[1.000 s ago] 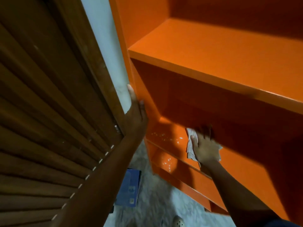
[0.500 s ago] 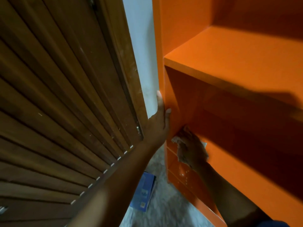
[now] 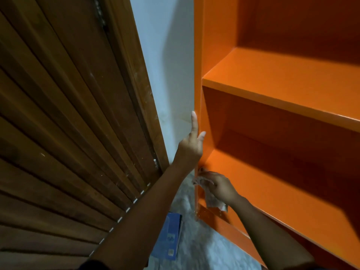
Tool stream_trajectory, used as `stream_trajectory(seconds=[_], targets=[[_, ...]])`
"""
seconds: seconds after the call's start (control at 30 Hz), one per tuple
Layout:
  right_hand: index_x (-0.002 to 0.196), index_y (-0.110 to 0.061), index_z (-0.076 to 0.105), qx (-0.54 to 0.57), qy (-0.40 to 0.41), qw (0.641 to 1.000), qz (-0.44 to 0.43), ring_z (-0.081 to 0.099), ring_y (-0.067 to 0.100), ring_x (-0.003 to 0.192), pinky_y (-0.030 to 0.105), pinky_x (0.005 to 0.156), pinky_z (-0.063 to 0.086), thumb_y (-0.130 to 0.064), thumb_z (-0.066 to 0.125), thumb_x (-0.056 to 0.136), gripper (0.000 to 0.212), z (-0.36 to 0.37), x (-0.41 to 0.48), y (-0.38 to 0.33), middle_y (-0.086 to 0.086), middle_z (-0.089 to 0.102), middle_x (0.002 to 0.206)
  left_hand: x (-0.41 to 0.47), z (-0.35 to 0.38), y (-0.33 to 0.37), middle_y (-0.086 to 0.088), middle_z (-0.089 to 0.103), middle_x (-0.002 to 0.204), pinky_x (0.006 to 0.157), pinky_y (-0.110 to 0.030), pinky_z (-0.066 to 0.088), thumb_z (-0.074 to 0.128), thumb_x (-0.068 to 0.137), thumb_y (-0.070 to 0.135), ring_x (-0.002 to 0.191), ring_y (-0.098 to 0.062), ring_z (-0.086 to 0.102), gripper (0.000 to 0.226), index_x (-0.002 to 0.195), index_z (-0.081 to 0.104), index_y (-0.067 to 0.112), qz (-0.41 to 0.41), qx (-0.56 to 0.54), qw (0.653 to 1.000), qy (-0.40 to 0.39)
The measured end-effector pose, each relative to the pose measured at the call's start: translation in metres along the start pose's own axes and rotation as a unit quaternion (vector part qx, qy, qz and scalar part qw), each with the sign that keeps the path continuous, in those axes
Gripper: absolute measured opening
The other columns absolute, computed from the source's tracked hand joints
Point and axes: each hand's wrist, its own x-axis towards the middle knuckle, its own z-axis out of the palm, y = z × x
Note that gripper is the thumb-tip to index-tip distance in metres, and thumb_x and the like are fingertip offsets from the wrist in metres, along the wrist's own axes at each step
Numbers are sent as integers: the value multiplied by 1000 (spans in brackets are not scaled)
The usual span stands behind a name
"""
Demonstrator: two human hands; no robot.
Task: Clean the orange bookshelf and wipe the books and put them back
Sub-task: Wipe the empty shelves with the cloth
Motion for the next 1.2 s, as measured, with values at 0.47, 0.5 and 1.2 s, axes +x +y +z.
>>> stream_trajectory(seconds=[0.47,0.5,1.2], targets=[[120,-18,61,209,310,918,131,56,8,99,31,88,40,-24,51,97,25,-16,-74,2,-4,63,108,-1,-4,-24,0,38,57,47,-31,32,39,101,24,48,-26,47,65,136,-15,32,107,-39,989,-98],[121,-19,61,205,332,909,143,55,5,92,32,86,40,-30,51,97,28,-15,-83,1,-2,63,101,0,-3,-25,4,35,55,45,-27,28,40,101,24,44,-18,41,66,137,-14,29,109,-32,989,-94],[95,-7,75,90,336,935,70,64,18,95,34,87,51,-4,65,83,16,56,10,-19,8,73,99,4,-3,-31,-10,44,56,53,-45,48,35,96,32,53,-40,54,72,138,-23,31,125,-46,986,-96]])
